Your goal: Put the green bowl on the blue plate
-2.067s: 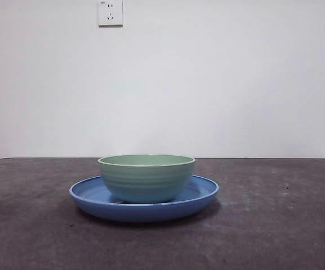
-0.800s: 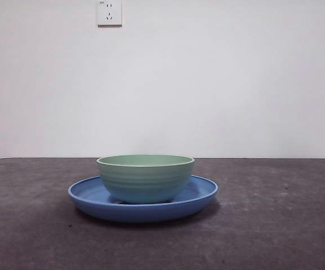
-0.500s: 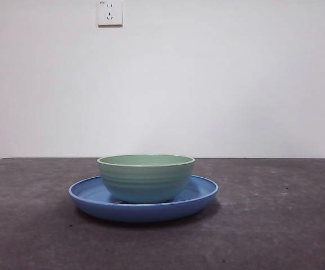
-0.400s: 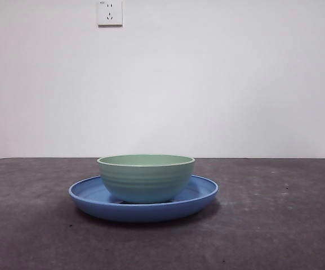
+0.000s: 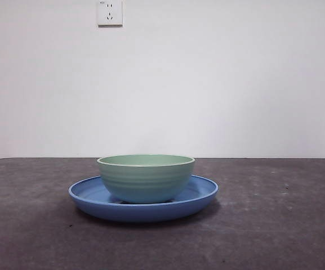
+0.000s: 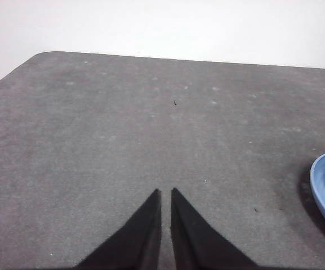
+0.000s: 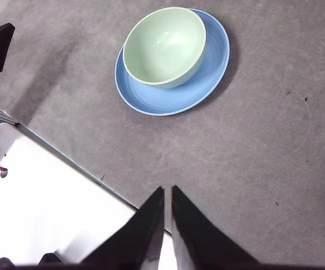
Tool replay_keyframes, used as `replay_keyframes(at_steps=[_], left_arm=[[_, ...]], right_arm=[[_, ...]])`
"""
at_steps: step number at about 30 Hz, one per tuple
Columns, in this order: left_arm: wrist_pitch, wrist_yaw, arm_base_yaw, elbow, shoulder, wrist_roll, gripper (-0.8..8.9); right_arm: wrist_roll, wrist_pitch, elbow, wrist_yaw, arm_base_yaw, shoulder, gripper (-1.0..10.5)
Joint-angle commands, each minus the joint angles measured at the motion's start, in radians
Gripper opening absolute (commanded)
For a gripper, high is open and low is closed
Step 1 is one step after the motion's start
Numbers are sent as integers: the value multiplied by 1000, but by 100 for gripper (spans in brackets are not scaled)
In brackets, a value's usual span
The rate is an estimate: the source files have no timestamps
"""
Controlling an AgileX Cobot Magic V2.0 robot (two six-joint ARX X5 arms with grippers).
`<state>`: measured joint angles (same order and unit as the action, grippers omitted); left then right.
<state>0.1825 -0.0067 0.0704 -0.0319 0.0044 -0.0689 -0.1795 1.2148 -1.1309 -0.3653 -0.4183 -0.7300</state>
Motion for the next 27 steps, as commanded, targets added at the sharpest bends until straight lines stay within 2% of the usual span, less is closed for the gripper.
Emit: replay_keyframes(at_steps=[1, 5, 9, 15, 17, 21, 27], left_arm=[[5, -3, 2, 20, -1, -3, 29], [5, -4, 2, 20, -1, -3, 29], [5, -4, 2, 20, -1, -3, 29], [5, -3, 2, 20, -1, -3, 29], [5, -3, 2, 20, -1, -3, 29], [5, -3, 2, 20, -1, -3, 29], [5, -3, 2, 20, -1, -3, 29]], right_arm=[[31, -10, -14, 10, 22, 2, 18], [130, -94, 42, -17, 131, 20, 18], [140, -421, 260, -80, 261, 147, 18], [183, -834, 636, -57, 412, 381, 18], [196, -911, 742, -28, 445, 454, 18], [199, -1001, 912, 101, 476, 579, 18], [193, -1020, 1043, 257, 479, 686, 18]])
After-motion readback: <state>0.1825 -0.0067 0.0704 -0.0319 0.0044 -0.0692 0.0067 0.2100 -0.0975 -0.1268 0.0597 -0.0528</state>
